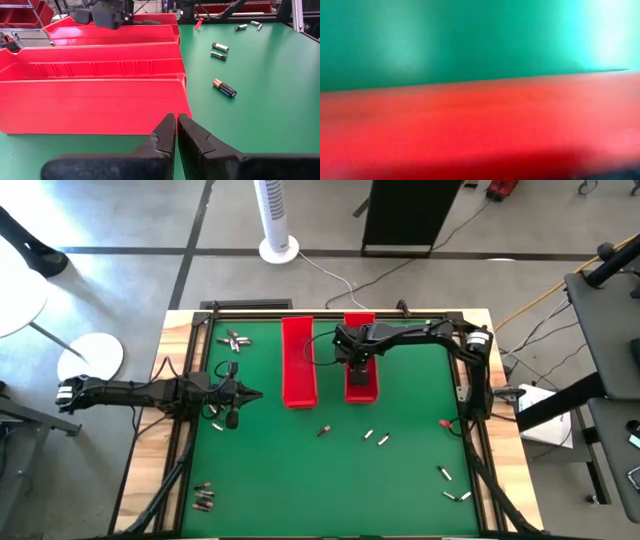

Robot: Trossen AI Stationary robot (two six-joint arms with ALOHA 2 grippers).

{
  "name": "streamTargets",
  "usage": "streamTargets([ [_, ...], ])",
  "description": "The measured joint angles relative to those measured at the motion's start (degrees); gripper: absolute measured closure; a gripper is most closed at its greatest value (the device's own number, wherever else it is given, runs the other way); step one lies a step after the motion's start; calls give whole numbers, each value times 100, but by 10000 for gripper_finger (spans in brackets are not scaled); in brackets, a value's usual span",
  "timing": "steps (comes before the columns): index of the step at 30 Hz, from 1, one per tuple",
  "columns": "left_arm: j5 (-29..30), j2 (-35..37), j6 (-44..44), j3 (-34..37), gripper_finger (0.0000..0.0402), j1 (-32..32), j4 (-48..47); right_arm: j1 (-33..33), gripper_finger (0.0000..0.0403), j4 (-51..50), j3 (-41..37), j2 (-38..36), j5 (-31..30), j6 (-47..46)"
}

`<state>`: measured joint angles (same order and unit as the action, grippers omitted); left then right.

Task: Sort batteries
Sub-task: Put the silver battery into the right red bin

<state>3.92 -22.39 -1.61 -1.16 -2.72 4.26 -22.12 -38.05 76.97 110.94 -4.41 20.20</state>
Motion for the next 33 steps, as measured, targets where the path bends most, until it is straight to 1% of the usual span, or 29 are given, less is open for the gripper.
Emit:
streamTargets([
  [3, 0, -2, 0, -1, 402, 0, 3, -25, 348, 53, 12, 65, 53, 6],
  [12, 0, -2, 0, 0, 402, 0, -1, -62, 296, 104, 57, 61, -9, 2],
  [21, -1, -2, 0, -1, 402, 0, -1, -55, 263, 108, 57, 8, -17, 0],
  [25, 0, -2, 0, -1, 402, 0, -1, -50, 250, 106, 57, -254, -37, 18],
  [27, 0, -2, 0, 0, 402, 0, -1, -40, 243, 98, 59, -446, -168, 19],
  [30, 0, -2, 0, 0, 402, 0, -1, -2, 235, 19, 59, -831, -402, 16],
  [33, -2, -2, 0, -1, 402, 0, -1, 120, 229, -134, 59, -1308, -437, -101],
])
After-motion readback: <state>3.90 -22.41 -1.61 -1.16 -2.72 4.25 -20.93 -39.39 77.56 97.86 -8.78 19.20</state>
